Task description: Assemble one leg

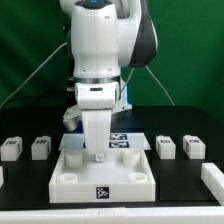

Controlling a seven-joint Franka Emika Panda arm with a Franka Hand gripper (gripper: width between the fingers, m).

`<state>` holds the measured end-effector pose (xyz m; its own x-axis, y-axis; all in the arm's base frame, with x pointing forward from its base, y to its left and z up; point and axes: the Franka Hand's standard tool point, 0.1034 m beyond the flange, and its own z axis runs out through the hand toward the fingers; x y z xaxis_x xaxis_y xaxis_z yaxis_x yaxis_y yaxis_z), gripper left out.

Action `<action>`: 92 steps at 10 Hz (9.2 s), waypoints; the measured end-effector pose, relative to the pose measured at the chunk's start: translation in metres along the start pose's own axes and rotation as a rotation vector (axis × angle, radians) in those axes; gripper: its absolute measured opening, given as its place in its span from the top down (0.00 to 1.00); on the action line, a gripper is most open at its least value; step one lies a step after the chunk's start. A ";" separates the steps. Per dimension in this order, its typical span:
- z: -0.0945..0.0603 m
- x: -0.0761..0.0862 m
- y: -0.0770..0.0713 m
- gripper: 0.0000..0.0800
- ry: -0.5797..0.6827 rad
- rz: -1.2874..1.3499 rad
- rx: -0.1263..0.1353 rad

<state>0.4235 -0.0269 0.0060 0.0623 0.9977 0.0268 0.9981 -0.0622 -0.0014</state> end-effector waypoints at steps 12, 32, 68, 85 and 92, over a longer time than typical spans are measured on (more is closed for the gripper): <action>0.002 0.093 0.067 0.93 0.024 -0.022 -0.001; -0.030 0.122 0.046 0.19 0.040 0.247 -0.065; -0.003 0.205 -0.031 0.19 -0.804 1.400 0.588; 0.006 0.206 -0.038 0.64 -0.837 1.420 0.591; -0.101 0.201 0.049 0.64 -0.185 1.545 0.156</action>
Offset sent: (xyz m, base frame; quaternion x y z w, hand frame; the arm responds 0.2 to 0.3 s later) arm 0.0528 0.0474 -0.0112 0.0123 -0.0077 -0.0180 0.9997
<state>0.4848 0.1676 0.1118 0.9755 -0.0383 -0.2166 -0.0416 -0.9991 -0.0106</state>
